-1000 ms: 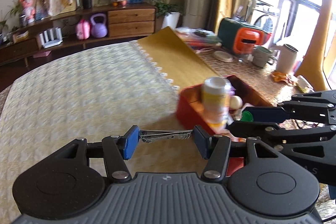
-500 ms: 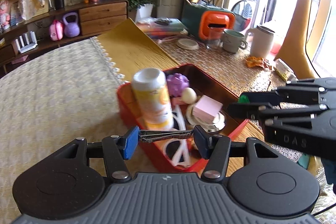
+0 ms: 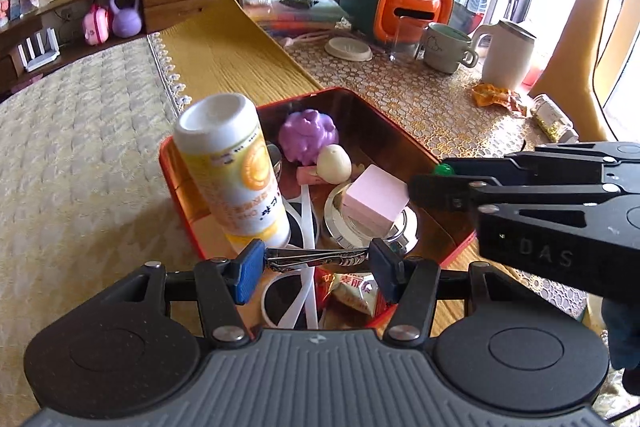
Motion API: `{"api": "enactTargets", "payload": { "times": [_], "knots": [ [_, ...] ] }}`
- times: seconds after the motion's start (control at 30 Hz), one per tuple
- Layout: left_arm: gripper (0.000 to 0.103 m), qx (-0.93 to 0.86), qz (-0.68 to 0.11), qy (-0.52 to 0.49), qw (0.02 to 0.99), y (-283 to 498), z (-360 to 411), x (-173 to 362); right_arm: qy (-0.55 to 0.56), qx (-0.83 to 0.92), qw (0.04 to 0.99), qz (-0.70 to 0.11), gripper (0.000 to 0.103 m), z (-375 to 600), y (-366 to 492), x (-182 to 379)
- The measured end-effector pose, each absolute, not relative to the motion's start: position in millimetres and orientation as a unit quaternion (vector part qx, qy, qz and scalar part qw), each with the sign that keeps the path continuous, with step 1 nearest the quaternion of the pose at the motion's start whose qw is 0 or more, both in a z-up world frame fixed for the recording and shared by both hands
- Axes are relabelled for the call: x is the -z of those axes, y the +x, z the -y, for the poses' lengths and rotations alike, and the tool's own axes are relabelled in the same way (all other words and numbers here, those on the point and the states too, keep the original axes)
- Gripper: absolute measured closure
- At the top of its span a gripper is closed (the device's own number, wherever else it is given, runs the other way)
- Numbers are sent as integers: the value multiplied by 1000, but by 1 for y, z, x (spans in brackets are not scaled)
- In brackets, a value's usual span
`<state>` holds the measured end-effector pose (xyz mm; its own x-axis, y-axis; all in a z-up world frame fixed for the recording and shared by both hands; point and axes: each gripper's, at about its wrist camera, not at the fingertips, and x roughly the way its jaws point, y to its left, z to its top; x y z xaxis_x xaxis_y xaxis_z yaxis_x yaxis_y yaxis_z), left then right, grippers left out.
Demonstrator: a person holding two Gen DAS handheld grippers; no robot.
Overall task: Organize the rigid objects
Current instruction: 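Lower the clipper and green piece into the red tin and open both tools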
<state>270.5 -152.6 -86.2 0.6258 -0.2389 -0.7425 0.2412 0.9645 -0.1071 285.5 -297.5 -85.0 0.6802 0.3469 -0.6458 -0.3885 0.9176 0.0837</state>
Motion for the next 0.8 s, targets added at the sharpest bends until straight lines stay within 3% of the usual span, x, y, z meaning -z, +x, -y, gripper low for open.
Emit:
{"api": "enactTargets", "payload": {
  "times": [0.5, 0.7, 0.8],
  "knots": [
    [46, 132, -419, -1, 898, 282, 162, 97, -22, -203, 905, -373, 78, 286, 309, 103],
    [46, 132, -421, -1, 897, 282, 163, 98, -12, -201, 904, -377, 72, 289, 309, 101],
    [41, 136, -421, -2, 897, 279, 162, 97, -5, -201, 905, -375, 68, 291, 306, 98]
  ]
}}
